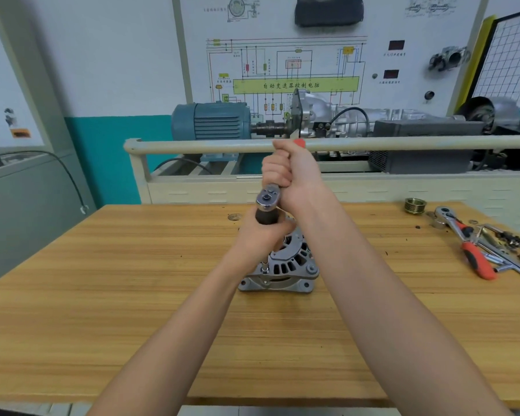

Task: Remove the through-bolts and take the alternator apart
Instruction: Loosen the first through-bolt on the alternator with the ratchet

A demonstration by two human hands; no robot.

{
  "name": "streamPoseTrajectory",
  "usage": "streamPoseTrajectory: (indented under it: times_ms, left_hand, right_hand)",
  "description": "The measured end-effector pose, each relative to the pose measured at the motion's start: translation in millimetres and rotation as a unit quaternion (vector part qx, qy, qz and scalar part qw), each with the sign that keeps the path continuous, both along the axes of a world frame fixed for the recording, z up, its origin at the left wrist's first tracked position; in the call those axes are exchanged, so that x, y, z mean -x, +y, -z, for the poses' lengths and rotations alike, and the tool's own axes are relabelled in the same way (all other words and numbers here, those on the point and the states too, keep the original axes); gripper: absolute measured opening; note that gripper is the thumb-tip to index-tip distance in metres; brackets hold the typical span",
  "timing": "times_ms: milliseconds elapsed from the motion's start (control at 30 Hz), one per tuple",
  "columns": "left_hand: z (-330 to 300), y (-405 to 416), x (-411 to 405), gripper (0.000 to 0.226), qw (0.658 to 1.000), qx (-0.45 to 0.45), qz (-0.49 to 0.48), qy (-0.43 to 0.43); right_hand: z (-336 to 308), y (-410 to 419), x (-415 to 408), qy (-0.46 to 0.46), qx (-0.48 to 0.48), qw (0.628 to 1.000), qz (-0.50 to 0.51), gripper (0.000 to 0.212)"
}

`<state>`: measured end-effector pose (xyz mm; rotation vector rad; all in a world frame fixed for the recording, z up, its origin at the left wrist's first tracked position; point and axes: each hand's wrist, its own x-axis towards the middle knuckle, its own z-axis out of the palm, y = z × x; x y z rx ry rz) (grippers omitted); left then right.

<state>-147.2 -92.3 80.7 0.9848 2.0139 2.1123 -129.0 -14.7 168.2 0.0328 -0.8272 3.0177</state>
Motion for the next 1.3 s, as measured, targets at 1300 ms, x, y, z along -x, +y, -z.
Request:
streamPoseTrajectory:
  times_ms: [1300]
  left_hand:
    - [-13.5,-25.2,2.6,0.039,0.967,0.144,0.196,0.074]
  right_hand:
    - [-4.7,-5.5,0.5,-0.012,-0.121,0.984,-0.133,0.055]
